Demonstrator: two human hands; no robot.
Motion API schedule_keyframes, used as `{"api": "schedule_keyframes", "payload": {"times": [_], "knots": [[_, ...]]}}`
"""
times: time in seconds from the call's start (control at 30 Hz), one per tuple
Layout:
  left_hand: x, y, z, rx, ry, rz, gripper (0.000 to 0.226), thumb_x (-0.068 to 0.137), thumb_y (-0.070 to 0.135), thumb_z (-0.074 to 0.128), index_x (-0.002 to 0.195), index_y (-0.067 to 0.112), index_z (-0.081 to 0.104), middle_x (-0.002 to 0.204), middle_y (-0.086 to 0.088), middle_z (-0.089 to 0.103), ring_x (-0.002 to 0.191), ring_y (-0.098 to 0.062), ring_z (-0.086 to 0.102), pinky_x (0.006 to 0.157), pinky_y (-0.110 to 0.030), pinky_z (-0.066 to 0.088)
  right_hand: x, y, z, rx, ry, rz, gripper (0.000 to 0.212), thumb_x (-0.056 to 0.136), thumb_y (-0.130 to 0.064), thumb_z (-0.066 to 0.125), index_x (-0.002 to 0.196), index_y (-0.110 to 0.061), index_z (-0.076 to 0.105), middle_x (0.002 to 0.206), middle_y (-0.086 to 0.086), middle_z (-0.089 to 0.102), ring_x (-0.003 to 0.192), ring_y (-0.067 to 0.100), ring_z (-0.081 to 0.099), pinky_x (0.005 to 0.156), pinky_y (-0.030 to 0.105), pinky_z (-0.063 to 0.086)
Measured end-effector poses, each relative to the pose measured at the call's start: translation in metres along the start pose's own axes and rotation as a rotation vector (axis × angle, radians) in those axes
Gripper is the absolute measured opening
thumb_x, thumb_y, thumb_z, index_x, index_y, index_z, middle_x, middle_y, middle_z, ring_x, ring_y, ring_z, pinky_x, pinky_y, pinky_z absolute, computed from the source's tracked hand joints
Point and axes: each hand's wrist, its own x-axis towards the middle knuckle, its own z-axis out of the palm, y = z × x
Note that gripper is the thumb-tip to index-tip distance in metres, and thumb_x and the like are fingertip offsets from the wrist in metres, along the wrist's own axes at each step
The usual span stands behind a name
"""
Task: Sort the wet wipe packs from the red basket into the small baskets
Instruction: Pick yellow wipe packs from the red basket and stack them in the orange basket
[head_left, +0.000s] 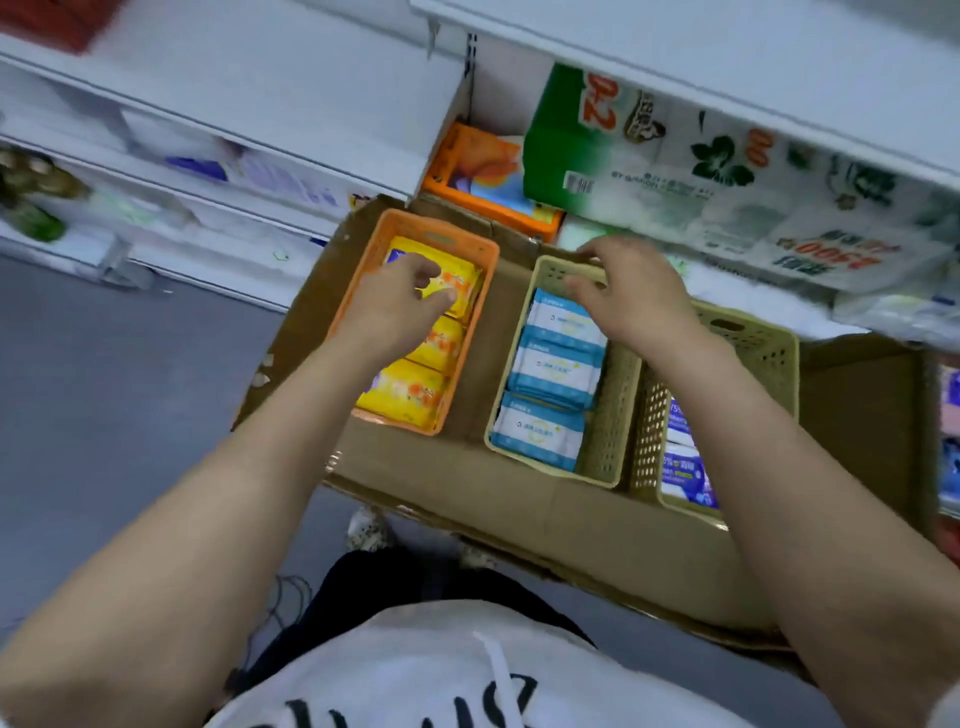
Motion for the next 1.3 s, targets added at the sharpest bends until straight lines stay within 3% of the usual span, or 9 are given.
{"api": "schedule_keyframes", "payload": {"times": [0.1, 0.27, 0.67, 0.83, 1.0, 1.17, 1.3], "knots": [[-0.018, -0.016, -0.054, 0.101, 0.154, 0.099, 0.039, 0.090, 0.032, 0.066, 0.125, 0.016, 0.061, 0.122, -0.006, 0.065, 0.111, -0.025, 0.060, 0.092, -0.035, 0.046, -0.008, -0.039, -0.018, -0.006, 0.112, -0.120, 0.033, 0.096, -0.034, 0.058, 0.123, -0.015, 0.061, 0.123, 0.009, 0.062, 0.120, 0.029, 0.048, 0.094, 0.040, 0.042], [-0.035, -0.075, -0.137, 0.072, 0.238, 0.135, 0.036, 0.089, 0.026, 0.069, 0.122, 0.016, 0.062, 0.120, -0.006, 0.065, 0.109, -0.022, 0.062, 0.095, -0.042, 0.049, -0.008, -0.124, -0.012, 0.001, 0.202, -0.232, 0.029, 0.093, -0.028, 0.063, 0.119, -0.014, 0.066, 0.121, 0.008, 0.064, 0.117, 0.030, 0.052, 0.095, 0.038, 0.041], [-0.006, -0.223, -0.362, 0.234, 0.282, 0.200, 0.033, 0.091, 0.031, 0.065, 0.123, 0.023, 0.061, 0.120, 0.001, 0.062, 0.109, -0.017, 0.059, 0.092, -0.036, 0.047, 0.047, -0.375, 0.042, 0.145, 0.245, -0.190, 0.033, 0.094, -0.027, 0.061, 0.126, -0.018, 0.063, 0.128, 0.002, 0.062, 0.119, 0.026, 0.054, 0.098, 0.037, 0.043], [0.053, -0.254, -0.424, 0.315, 0.336, 0.255, 0.036, 0.092, 0.033, 0.064, 0.125, 0.020, 0.061, 0.125, -0.001, 0.062, 0.118, -0.021, 0.055, 0.096, -0.033, 0.040, 0.109, -0.438, 0.049, 0.121, 0.246, -0.191, 0.036, 0.097, -0.035, 0.056, 0.131, -0.022, 0.059, 0.133, -0.002, 0.060, 0.125, 0.020, 0.050, 0.102, 0.029, 0.036], [0.138, -0.270, -0.488, 0.357, 0.364, 0.304, 0.032, 0.093, 0.034, 0.062, 0.123, 0.022, 0.061, 0.124, 0.001, 0.062, 0.119, -0.019, 0.053, 0.095, -0.032, 0.039, 0.206, -0.499, 0.051, 0.169, 0.294, -0.238, 0.034, 0.097, -0.036, 0.056, 0.129, -0.026, 0.059, 0.132, -0.006, 0.060, 0.123, 0.017, 0.051, 0.096, 0.022, 0.032], [0.230, -0.259, -0.569, 0.372, 0.425, 0.333, 0.031, 0.091, 0.028, 0.066, 0.119, 0.015, 0.065, 0.117, -0.005, 0.065, 0.111, -0.024, 0.057, 0.095, -0.034, 0.040, 0.317, -0.570, 0.032, 0.200, 0.289, -0.312, 0.035, 0.096, -0.032, 0.060, 0.129, -0.023, 0.060, 0.130, -0.001, 0.062, 0.121, 0.021, 0.053, 0.099, 0.032, 0.042], [0.298, -0.253, -0.615, 0.332, 0.442, 0.333, 0.031, 0.089, 0.024, 0.068, 0.118, 0.014, 0.067, 0.119, -0.008, 0.065, 0.112, -0.028, 0.058, 0.095, -0.035, 0.040, 0.389, -0.607, 0.020, 0.180, 0.248, -0.304, 0.035, 0.094, -0.030, 0.061, 0.129, -0.021, 0.061, 0.132, -0.001, 0.060, 0.123, 0.022, 0.052, 0.098, 0.033, 0.042]]}}
